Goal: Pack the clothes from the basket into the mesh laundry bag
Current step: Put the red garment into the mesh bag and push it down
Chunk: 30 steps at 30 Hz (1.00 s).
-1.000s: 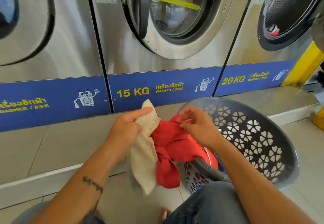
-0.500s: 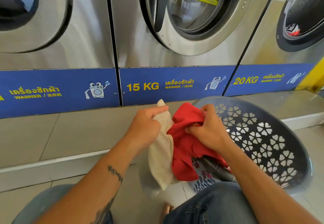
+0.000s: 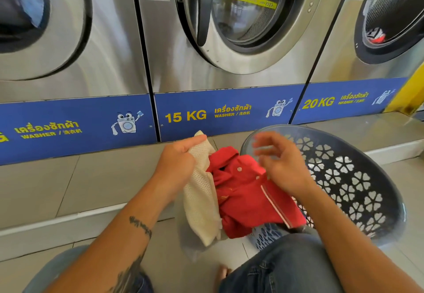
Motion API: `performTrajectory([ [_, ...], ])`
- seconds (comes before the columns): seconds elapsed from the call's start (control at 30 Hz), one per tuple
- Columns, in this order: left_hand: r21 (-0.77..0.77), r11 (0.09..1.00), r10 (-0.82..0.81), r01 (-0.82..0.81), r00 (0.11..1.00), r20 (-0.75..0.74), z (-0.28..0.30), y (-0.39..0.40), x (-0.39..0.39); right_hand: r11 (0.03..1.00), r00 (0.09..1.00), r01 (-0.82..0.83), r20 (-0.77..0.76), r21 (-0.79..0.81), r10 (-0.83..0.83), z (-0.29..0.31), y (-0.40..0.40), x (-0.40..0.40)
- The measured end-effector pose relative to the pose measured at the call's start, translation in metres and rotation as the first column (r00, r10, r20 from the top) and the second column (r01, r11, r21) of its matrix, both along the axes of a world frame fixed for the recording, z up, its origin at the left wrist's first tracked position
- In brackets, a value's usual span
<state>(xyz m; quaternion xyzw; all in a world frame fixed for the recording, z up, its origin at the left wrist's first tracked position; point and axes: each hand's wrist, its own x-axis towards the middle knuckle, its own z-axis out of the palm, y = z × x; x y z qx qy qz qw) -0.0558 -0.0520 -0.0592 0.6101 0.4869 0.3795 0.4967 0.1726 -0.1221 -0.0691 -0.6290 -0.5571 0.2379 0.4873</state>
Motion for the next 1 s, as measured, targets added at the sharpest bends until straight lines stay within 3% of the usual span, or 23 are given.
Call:
performTrajectory([
  [0.07,0.005,1.0,-0.023,0.023,1.0,-0.013,-0.004,-0.002,0.001,0.983,0.987,0.123,0.125,-0.134,-0.106,-0.004,0.002,0.017],
  [0.1,0.007,0.999,-0.035,0.035,0.999,-0.024,-0.007,-0.002,0.002,0.95,0.995,0.099,0.056,-0.296,-0.087,-0.01,0.003,0.022],
  [0.13,0.01,0.999,-0.044,0.044,0.998,-0.038,-0.01,-0.002,0.002,0.894,0.991,0.001,-0.116,-0.447,-0.06,-0.017,0.003,0.024],
  [0.17,0.013,0.999,-0.048,0.048,0.998,-0.047,-0.012,-0.001,0.003,0.825,0.959,-0.115,-0.278,-0.553,-0.052,-0.025,0.003,0.024],
  [0.2,0.016,0.999,-0.05,0.051,0.997,-0.052,-0.015,0.0,0.003,0.783,0.936,-0.17,-0.346,-0.598,-0.061,-0.03,0.002,0.021],
  [0.23,0.013,0.998,-0.053,0.054,0.997,-0.058,-0.017,0.001,0.003,0.775,0.95,-0.156,-0.307,-0.612,-0.051,-0.033,0.003,0.019],
  [0.3,0.003,0.998,-0.065,0.066,0.995,-0.076,-0.021,0.003,0.003,0.831,1.0,-0.01,-0.027,-0.557,-0.006,-0.03,0.004,0.014],
  [0.4,0.003,0.996,-0.091,0.092,0.988,-0.121,-0.031,0.001,0.006,0.914,0.914,0.157,0.406,-0.374,0.009,-0.014,0.003,-0.004],
  [0.5,-0.038,0.994,-0.11,0.107,0.987,-0.114,-0.044,-0.007,0.006,0.947,0.836,0.17,0.548,-0.271,0.007,0.008,-0.002,-0.039],
  [0.63,-0.107,0.99,-0.102,0.089,0.986,-0.128,-0.067,-0.014,-0.017,0.946,0.724,0.078,0.67,-0.314,0.163,0.01,0.009,-0.093],
  [0.73,-0.159,0.986,-0.081,0.054,0.982,-0.169,-0.083,-0.02,-0.045,0.878,0.74,0.031,0.602,-0.478,0.301,-0.015,0.022,-0.129],
  [0.87,-0.158,0.987,-0.006,-0.036,0.967,-0.255,-0.097,-0.022,-0.084,0.747,0.897,-0.219,0.171,-0.628,0.407,-0.067,0.031,-0.155],
  [0.93,-0.158,0.986,0.003,-0.049,0.959,-0.283,-0.101,-0.023,-0.1,0.673,0.893,-0.369,-0.042,-0.641,0.449,-0.097,0.026,-0.166],
  [1.0,-0.176,0.983,0.005,-0.061,0.954,-0.301,-0.105,-0.024,-0.111,0.596,0.853,-0.396,-0.039,-0.699,0.521,-0.13,0.021,-0.175],
])
